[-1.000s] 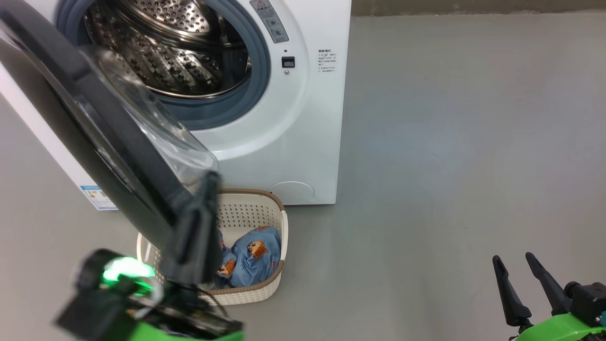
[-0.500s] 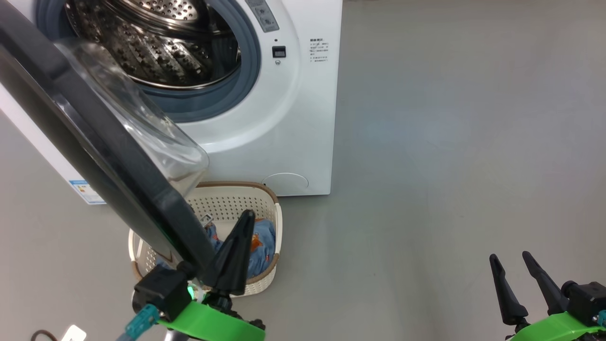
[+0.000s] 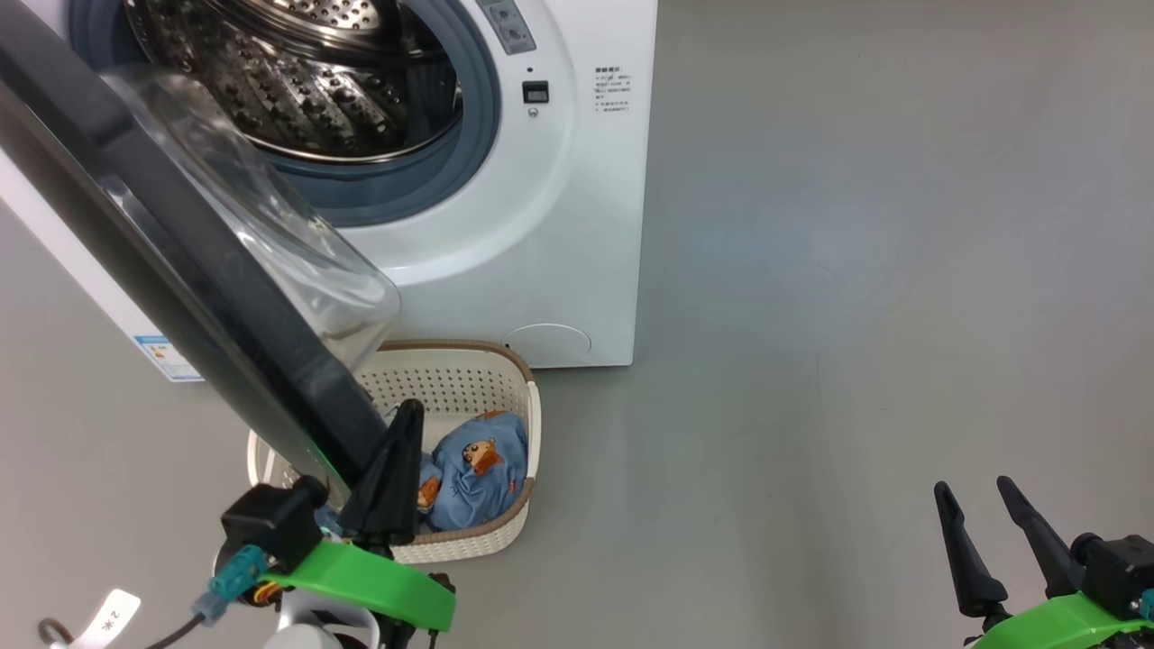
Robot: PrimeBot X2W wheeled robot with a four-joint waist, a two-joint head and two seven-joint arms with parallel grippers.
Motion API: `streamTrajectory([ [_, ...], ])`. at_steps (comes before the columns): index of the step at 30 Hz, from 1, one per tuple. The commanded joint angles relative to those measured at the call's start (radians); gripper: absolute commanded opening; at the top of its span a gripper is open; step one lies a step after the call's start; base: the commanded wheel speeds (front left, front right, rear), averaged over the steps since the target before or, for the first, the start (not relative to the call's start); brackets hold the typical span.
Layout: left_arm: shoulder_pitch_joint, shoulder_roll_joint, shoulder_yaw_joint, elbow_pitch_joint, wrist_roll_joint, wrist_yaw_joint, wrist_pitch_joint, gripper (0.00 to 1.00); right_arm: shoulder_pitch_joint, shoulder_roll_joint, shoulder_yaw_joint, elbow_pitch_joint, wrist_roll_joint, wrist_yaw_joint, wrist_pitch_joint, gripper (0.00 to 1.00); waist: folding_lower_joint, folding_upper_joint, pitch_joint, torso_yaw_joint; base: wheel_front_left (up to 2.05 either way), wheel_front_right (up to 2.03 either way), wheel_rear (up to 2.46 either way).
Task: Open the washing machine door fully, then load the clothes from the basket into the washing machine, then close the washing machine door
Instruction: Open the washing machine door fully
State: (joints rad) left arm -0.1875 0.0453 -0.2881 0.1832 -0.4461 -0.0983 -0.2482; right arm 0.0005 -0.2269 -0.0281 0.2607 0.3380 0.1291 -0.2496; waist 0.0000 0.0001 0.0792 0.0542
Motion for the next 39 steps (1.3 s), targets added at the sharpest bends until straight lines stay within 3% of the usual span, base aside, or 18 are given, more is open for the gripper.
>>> streamTrajectory([
  [1,-0.041,0.005,0.035,-0.021,-0.003,0.003,-0.012,0.0,-0.029,-0.02,0.02,-0.026,-0.018,0.002,-0.012,1.0,0.0,-0.0001,0.0,0.001,0.0,0.0,0.0],
  [17,0.009,0.005,0.12,-0.037,-0.003,-0.006,-0.013,0.0,-0.021,-0.031,0.02,-0.03,-0.018,0.002,-0.012,1.0,0.0,-0.0001,-0.016,0.057,0.0,0.0,0.0],
  [39,0.062,0.005,0.17,-0.038,0.009,0.003,-0.014,0.0,-0.019,-0.037,0.027,-0.037,-0.016,0.002,-0.012,1.0,0.0,-0.0001,-0.014,0.218,0.0,0.0,0.0],
])
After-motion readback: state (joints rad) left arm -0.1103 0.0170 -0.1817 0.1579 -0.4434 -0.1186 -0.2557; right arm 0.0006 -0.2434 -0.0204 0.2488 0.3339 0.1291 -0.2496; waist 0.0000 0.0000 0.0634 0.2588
